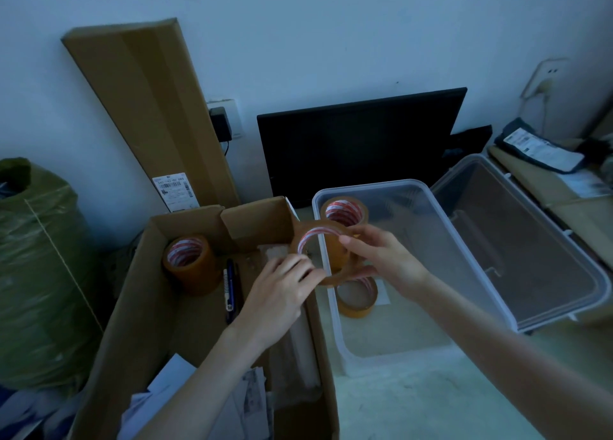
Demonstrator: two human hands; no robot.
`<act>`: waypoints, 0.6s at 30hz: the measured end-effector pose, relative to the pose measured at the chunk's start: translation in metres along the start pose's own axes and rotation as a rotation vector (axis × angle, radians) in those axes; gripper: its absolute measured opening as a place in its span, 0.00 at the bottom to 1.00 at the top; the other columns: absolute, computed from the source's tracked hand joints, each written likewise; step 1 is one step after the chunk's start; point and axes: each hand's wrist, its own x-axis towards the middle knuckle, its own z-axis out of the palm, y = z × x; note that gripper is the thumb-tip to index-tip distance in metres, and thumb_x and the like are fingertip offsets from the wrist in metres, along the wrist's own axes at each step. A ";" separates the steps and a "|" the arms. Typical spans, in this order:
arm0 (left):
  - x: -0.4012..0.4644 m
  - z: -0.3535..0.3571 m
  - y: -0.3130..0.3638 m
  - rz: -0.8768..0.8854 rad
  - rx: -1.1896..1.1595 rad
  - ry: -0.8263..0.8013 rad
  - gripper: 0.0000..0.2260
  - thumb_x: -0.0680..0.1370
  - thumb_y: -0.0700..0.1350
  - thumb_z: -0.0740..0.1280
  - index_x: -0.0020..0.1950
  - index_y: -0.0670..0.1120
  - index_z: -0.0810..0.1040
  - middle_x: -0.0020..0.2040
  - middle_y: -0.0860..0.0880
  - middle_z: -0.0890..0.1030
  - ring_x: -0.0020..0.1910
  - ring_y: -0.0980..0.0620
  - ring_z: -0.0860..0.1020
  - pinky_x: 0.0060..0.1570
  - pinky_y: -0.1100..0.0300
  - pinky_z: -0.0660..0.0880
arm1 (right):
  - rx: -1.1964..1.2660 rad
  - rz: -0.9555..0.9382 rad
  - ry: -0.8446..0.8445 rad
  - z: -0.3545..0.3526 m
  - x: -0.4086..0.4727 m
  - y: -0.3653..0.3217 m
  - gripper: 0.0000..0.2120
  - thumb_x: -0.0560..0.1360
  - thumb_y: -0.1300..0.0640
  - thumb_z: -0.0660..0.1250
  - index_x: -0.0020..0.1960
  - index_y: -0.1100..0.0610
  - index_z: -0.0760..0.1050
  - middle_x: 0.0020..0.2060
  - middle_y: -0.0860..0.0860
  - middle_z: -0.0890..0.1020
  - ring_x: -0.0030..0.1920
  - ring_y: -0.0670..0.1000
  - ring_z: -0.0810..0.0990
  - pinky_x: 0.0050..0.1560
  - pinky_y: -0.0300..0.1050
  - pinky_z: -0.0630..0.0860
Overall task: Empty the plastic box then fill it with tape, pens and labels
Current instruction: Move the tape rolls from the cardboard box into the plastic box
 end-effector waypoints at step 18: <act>0.015 0.019 0.006 -0.116 -0.254 0.104 0.14 0.80 0.45 0.55 0.60 0.44 0.77 0.54 0.50 0.77 0.54 0.55 0.74 0.52 0.62 0.75 | -0.544 0.148 0.342 -0.042 0.016 0.031 0.13 0.80 0.53 0.59 0.47 0.61 0.77 0.40 0.56 0.81 0.41 0.57 0.80 0.41 0.47 0.77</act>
